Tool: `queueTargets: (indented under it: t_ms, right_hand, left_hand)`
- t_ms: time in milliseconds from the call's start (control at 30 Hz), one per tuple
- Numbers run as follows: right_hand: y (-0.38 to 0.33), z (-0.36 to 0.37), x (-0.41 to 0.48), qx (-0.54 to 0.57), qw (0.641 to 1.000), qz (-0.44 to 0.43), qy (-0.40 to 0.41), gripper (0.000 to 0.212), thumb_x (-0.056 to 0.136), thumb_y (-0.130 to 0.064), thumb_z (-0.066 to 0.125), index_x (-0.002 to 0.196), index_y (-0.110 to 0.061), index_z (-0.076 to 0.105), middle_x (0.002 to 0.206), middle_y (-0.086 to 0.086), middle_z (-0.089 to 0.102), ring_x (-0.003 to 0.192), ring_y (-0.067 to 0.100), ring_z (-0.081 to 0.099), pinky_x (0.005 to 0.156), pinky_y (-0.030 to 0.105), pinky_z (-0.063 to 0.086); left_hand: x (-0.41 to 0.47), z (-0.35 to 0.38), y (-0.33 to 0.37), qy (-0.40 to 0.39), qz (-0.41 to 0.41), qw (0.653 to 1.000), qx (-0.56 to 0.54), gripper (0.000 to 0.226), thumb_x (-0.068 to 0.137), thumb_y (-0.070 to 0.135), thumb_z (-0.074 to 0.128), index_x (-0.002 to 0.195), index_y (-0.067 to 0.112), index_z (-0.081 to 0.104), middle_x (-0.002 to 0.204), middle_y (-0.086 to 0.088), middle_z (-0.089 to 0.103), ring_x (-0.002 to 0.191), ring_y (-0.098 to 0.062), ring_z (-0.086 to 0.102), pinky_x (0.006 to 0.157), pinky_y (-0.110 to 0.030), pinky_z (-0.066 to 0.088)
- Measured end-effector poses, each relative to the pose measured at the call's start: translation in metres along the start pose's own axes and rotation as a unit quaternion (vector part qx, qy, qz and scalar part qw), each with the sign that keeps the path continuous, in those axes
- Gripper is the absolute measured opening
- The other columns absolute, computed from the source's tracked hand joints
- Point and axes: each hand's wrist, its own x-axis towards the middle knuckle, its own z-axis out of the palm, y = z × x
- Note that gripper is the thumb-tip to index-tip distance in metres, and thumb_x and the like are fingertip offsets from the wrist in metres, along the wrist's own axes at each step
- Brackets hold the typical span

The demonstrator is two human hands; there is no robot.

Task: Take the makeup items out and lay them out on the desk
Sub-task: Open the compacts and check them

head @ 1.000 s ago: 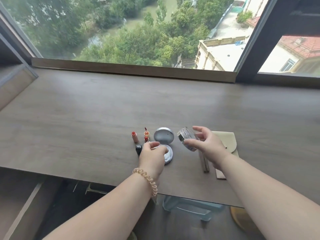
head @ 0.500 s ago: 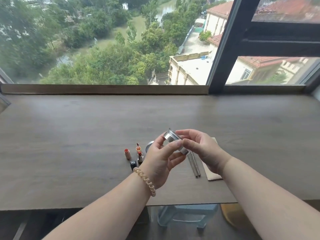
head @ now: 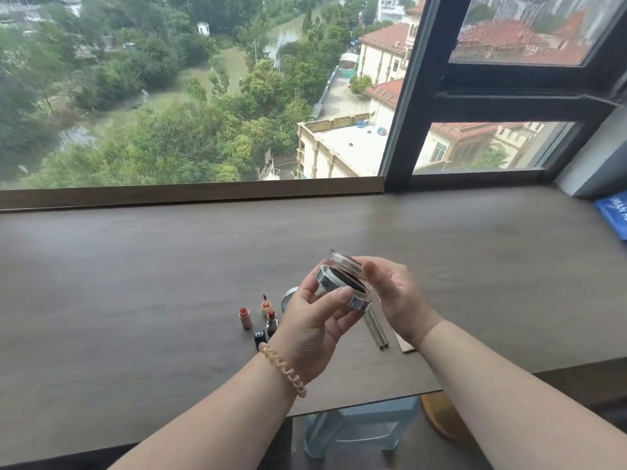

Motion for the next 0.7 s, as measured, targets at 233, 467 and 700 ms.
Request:
queueTargets:
  t_ms: [233,467,700]
  right_hand:
    - [-0.010,-0.016,0.004,-0.006,1.000,-0.017,0.005,0.069,0.076,-0.070,0.052,0.106,-0.012,0.070,0.105,0.012,0.072,0.101,0.025,0.066,0.091,0.036,0.051]
    - [-0.004,-0.060,0.015,-0.013,1.000,-0.015,0.000,0.082,0.071,-0.078,0.049,0.098,-0.002,0.068,0.101,0.023,0.069,0.099,0.038,0.063,0.094,0.053,0.046]
    - [0.014,-0.101,0.025,0.000,0.997,0.049,-0.053,0.056,0.084,-0.061,0.044,0.094,-0.014,0.072,0.097,0.011,0.074,0.094,0.024,0.068,0.095,0.042,0.047]
  left_hand:
    - [0.007,0.013,0.002,-0.052,-0.020,0.998,0.008,0.055,0.073,0.009,0.068,0.126,0.010,0.053,0.112,-0.017,0.057,0.098,-0.030,0.059,0.091,-0.040,0.050]
    - [0.015,0.032,-0.015,-0.009,-0.082,0.990,0.117,0.048,0.067,0.015,0.068,0.115,0.021,0.061,0.107,-0.011,0.065,0.097,-0.033,0.061,0.081,-0.037,0.048]
    - [0.022,0.041,-0.047,0.160,-0.069,0.976,0.134,0.027,0.076,0.012,0.067,0.102,0.003,0.063,0.086,-0.013,0.071,0.068,-0.020,0.067,0.081,-0.035,0.053]
